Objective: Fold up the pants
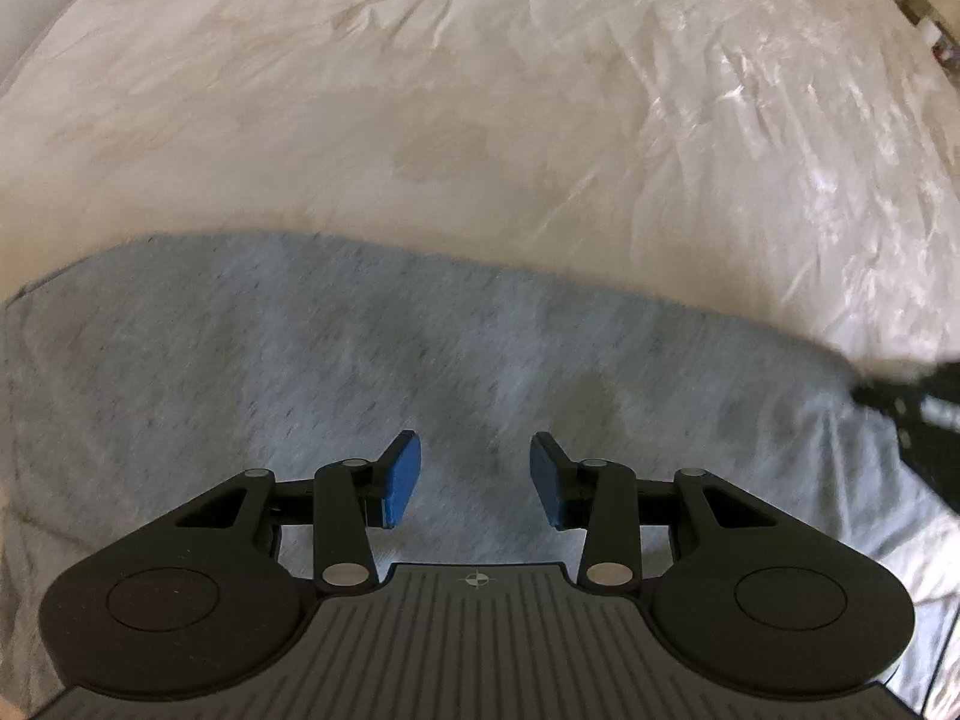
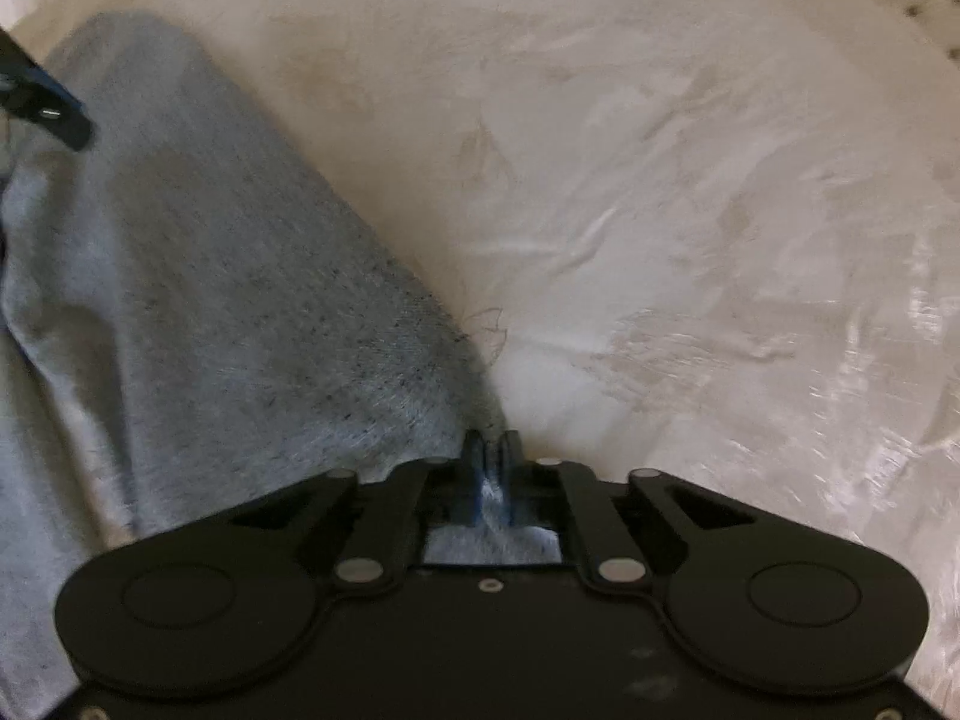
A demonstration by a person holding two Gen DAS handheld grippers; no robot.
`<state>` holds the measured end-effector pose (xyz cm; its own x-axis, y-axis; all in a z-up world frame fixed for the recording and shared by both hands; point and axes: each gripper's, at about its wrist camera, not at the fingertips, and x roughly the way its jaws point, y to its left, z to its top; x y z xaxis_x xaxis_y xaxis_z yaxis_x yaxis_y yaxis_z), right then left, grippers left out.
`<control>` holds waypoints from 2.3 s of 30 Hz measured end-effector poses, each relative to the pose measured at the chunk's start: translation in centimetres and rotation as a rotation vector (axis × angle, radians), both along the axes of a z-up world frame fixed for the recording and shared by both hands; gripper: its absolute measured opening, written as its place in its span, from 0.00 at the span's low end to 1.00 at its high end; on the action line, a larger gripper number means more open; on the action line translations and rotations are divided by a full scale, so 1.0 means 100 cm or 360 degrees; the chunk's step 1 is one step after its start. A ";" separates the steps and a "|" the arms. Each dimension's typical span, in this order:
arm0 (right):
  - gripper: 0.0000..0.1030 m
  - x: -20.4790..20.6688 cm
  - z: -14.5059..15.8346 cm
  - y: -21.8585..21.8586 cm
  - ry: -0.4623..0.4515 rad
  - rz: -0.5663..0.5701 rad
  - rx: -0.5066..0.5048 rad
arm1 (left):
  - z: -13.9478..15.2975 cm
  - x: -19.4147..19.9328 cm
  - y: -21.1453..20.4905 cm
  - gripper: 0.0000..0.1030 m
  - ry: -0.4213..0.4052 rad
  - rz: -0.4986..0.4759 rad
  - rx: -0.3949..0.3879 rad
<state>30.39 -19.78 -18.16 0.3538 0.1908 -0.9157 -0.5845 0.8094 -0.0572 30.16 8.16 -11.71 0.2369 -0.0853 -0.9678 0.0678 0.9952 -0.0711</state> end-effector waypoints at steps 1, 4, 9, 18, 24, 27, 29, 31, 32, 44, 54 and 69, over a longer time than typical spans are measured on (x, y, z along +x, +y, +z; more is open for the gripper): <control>0.03 -0.008 0.008 -0.002 -0.0025 -0.0012 0.0023 | 0.001 0.004 -0.002 0.39 -0.0012 0.0003 -0.0018; 0.03 -0.037 0.028 -0.005 -0.0071 -0.0038 0.0082 | 0.002 0.018 -0.005 0.38 -0.0029 0.0041 -0.0069; 0.03 -0.082 0.038 0.005 -0.0080 -0.0011 0.0085 | 0.002 0.042 -0.007 0.38 -0.0010 0.0157 -0.0173; 0.03 -0.097 0.025 -0.001 -0.0056 -0.0081 0.0108 | -0.033 0.059 -0.011 0.39 0.0212 0.0249 -0.0055; 0.03 -0.098 0.027 -0.006 -0.0098 -0.0144 0.0108 | -0.033 0.046 0.001 0.00 0.0178 0.0339 -0.0287; 0.03 -0.109 0.035 -0.007 -0.0129 -0.0216 0.0138 | -0.007 0.021 0.000 0.00 0.0043 0.0261 -0.0322; 0.03 -0.119 0.038 -0.007 -0.0141 -0.0253 0.0160 | 0.006 0.001 0.000 0.00 -0.0004 0.0198 -0.0327; 0.03 -0.132 0.042 -0.006 -0.0137 -0.0278 0.0179 | 0.016 -0.017 0.003 0.00 0.0000 0.0170 -0.0354; 0.03 -0.138 0.043 -0.005 -0.0126 -0.0280 0.0186 | 0.019 -0.023 0.006 0.00 0.0002 0.0162 -0.0371; 0.03 -0.211 0.037 0.012 -0.0018 -0.0360 0.0181 | 0.011 -0.077 0.043 0.07 0.0053 0.0135 -0.0580; 0.03 -0.208 0.029 0.014 0.0006 -0.0390 0.0186 | 0.025 -0.032 0.055 0.79 -0.0147 0.0279 -0.0395; 0.04 -0.214 0.036 0.012 -0.0049 -0.0477 0.0225 | 0.013 -0.047 0.059 0.04 -0.0146 0.0275 -0.0151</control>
<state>8.97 -18.61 -14.60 0.4407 0.1985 -0.8754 -0.3188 0.9463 0.0540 25.47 14.03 -10.39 0.3425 -0.1257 -0.9311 -0.0927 0.9817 -0.1666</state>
